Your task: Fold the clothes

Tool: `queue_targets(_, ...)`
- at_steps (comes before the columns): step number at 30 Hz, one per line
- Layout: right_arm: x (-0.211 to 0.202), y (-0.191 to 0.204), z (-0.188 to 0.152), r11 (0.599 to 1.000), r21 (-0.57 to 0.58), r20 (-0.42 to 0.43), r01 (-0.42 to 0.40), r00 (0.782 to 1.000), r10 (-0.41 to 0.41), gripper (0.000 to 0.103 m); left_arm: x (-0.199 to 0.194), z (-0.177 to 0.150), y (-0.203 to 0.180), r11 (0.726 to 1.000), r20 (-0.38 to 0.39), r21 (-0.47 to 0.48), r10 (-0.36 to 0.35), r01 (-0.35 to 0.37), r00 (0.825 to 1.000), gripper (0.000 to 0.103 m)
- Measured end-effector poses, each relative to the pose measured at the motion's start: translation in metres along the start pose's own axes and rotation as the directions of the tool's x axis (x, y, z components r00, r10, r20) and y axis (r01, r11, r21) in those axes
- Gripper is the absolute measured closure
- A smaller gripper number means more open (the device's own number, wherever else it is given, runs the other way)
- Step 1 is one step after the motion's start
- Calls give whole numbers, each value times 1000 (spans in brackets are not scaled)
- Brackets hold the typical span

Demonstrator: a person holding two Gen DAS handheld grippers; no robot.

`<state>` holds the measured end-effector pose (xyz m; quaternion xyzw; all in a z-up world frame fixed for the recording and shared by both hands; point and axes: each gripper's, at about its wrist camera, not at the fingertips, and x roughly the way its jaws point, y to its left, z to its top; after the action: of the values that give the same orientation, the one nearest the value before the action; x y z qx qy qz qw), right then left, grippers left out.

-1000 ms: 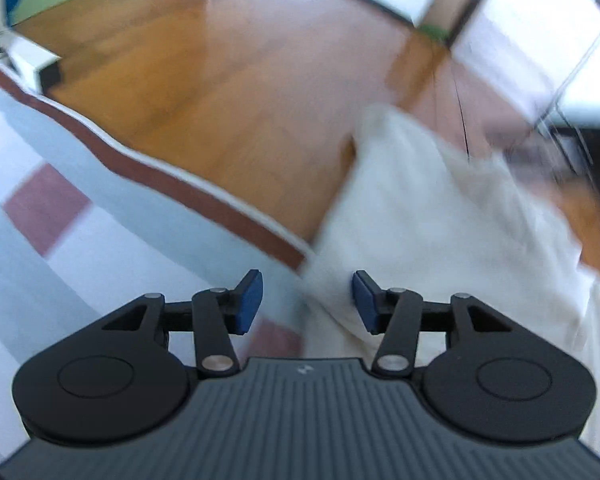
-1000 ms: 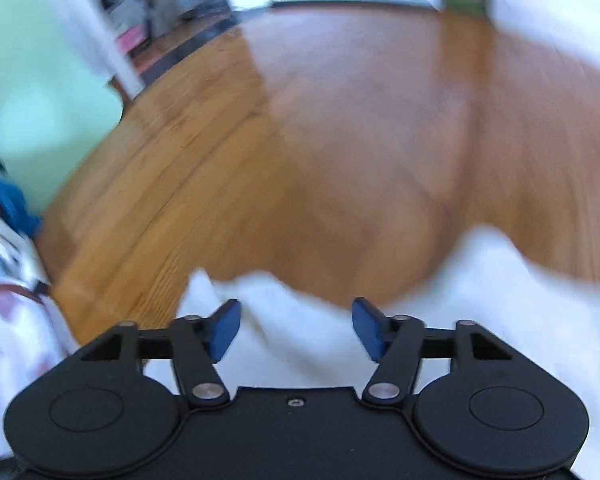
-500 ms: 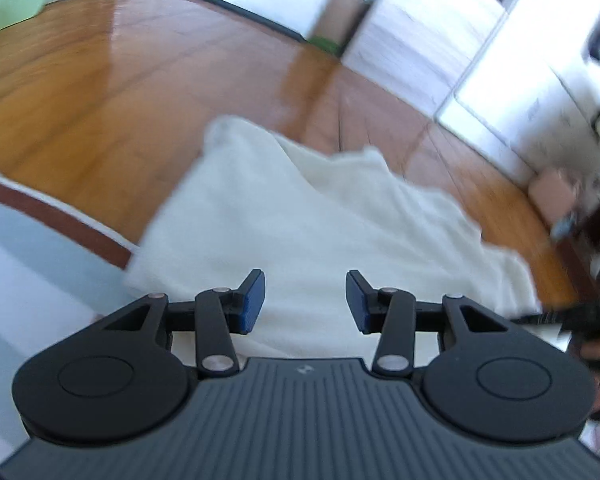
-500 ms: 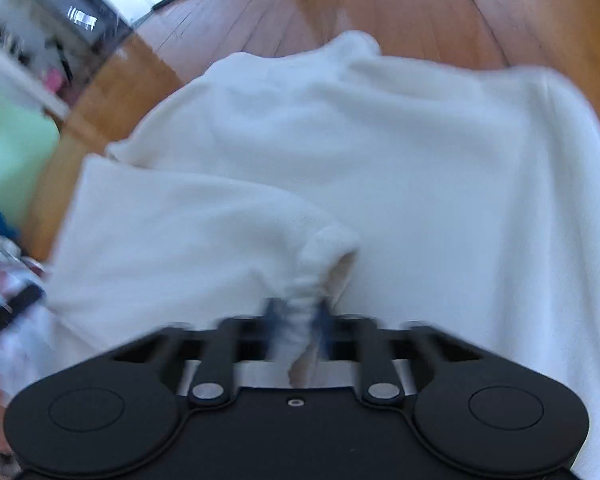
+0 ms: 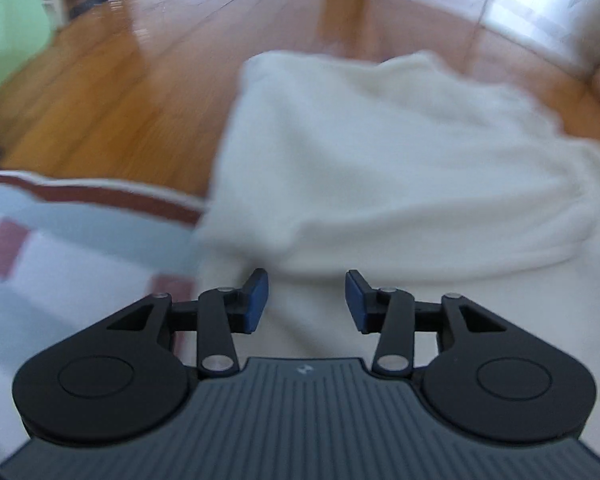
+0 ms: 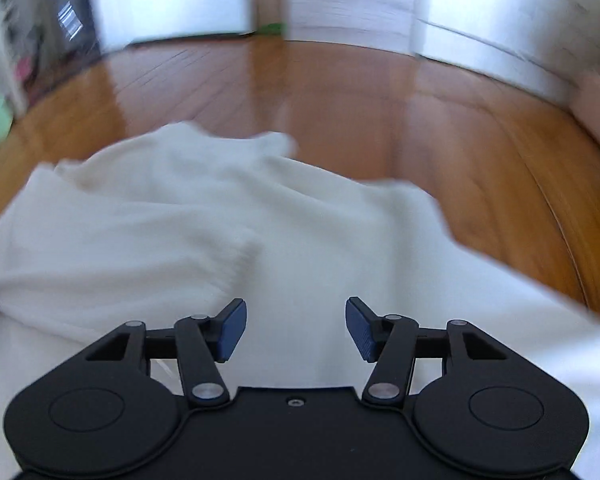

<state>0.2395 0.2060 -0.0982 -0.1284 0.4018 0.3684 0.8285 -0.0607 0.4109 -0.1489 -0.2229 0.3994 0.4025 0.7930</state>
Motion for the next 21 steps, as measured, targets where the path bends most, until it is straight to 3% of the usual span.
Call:
queue_targets(1,-10,-23,-11,998,68,2,5,1000,-6,43,-5,-3,0,999,-2,2,32,-32,999,56)
queue_targets(3,-32,-74,-36,977,213,13,18,1000,-21,43,-26,-4,0,991,63,18,-137,136,989,58)
queue_targets(5,-54,-119,-59,931,362,10,37,999,-44,42,-51,-4,-16,938,89,102,-341,332,936,56)
queue_targets(6,-68,-139,-71,897,441,10,31,999,-39,42,-62,-6,-31,917,94,134,-388,375,917,56)
queue_targets(9,-93,-173,-94,830,555,58,-54,998,26,42,-69,-5,-90,872,37,188,-466,452,884,56)
queue_targets(11,-99,-192,-100,813,581,59,-32,998,-3,42,-68,-2,-143,825,-13,243,-523,510,852,56)
queue_targets(14,-96,-225,-105,756,655,90,-12,994,-62,42,-65,1,-219,768,-72,315,-566,557,821,52)
queue_targets(16,-88,-249,-111,682,731,100,5,988,-114,42,-59,0,-258,759,-92,366,-547,539,832,52)
queue_targets(18,-80,-266,-111,633,774,86,23,986,-141,40,-51,0,-288,759,-109,363,-542,540,834,52)
queue_targets(19,-76,-274,-110,614,789,76,32,986,-150,40,-45,2,-299,749,-121,346,-562,565,818,52)
queue_targets(20,-72,-281,-108,594,803,66,42,985,-158,40,-39,4,-313,695,-159,356,-613,624,774,53)
queue_targets(21,-69,-288,-107,574,817,55,51,984,-167,40,-43,-2,-326,660,-161,423,-620,621,768,53)
